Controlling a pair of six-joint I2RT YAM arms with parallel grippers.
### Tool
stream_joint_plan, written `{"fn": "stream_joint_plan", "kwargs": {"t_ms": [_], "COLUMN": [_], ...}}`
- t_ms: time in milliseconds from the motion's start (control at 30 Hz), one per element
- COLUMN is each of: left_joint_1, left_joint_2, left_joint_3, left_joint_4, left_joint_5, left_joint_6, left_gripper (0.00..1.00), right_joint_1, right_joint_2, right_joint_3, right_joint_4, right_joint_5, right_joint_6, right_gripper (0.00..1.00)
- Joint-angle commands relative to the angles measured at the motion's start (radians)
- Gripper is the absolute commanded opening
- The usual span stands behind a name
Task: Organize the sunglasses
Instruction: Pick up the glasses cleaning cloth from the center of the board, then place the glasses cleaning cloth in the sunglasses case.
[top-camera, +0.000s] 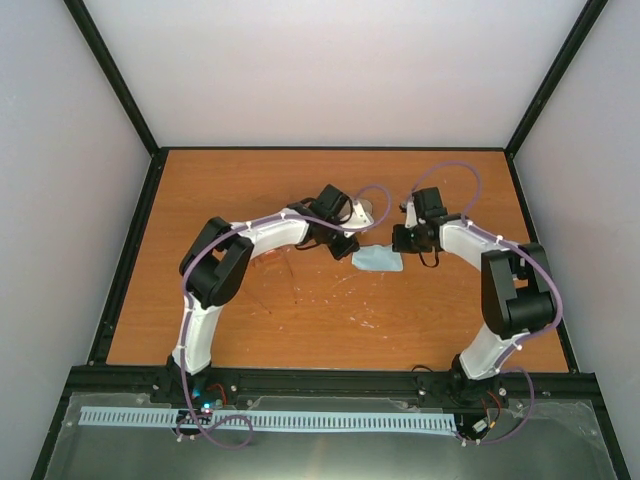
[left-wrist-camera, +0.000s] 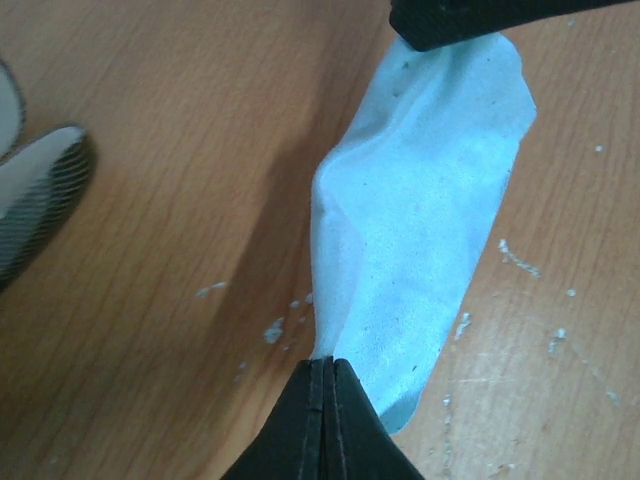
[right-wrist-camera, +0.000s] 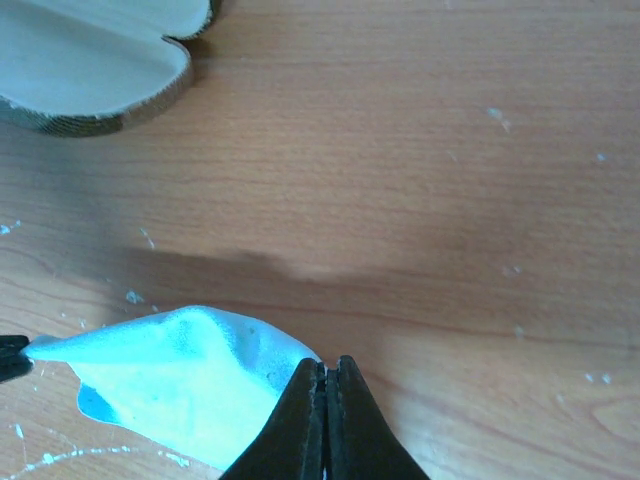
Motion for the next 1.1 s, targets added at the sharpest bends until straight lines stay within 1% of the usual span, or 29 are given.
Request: {"fn": "stream_joint_plan", "kwargs": {"t_ms": [0, 67, 233, 767, 1067], "left_joint_1": [0.047, 0.067, 0.105, 0.195, 0.242], "left_joint_2": [-0.009, -0.009, -0.003, 0.031, 0.084], "left_joint_3": [0.053, 0.069, 0.107, 0.208, 0.261], "left_joint_4": [-0.011, -0.02, -0.041, -0.096, -0.12], "left_joint_5": [-0.002, 0.0, -0.001, 0.017, 0.043], "left_joint_6": [0.019, 0.024, 0.046, 0.097, 0.116], "left_gripper": [0.0, 0.0, 0.0, 0.0, 0.0], "right_joint_1": [0.017, 0.044, 0.06, 0.077, 0.088], "right_joint_2": [0.051, 0.076, 0.131, 0.271, 0.38], "right_joint_3": [0.073, 0.108, 0.2, 0.445, 0.577], "right_joint_4": [-0.007, -0.014, -0.026, -0.063, -0.106], "right_joint_5": [-0.017, -0.018, -0.017, -0.068, -0.083], "right_joint_6": [0.01, 0.008, 0.007, 0.003, 0.005], "right_gripper": [0.03, 0.03, 0.03, 0.03, 0.03]}}
